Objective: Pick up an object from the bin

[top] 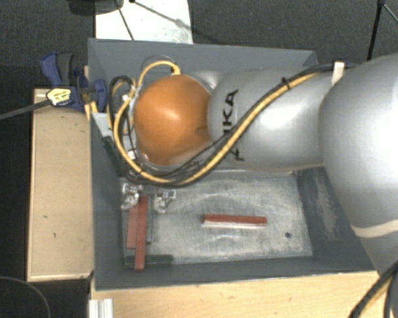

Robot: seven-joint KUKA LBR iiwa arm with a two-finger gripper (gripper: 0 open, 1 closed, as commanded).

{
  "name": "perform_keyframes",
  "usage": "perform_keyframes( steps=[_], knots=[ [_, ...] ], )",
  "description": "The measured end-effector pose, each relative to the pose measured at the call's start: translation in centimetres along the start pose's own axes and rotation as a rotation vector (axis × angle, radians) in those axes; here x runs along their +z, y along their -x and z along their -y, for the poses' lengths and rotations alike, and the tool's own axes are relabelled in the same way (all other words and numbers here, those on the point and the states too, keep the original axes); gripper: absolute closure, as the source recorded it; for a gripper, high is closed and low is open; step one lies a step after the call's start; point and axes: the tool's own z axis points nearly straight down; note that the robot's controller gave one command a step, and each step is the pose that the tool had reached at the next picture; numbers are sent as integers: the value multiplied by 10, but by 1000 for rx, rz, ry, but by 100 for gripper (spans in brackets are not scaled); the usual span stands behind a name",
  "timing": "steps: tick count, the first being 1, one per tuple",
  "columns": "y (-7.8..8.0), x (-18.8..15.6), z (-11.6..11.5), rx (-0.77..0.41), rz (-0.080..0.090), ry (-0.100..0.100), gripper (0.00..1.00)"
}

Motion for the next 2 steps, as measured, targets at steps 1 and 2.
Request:
perform_keyframes(
  steps=[1,2],
  knots=[
    [0,-12,0,2,0,1,100],
    [0,-30,-1,4,-1,1,100]
  ],
)
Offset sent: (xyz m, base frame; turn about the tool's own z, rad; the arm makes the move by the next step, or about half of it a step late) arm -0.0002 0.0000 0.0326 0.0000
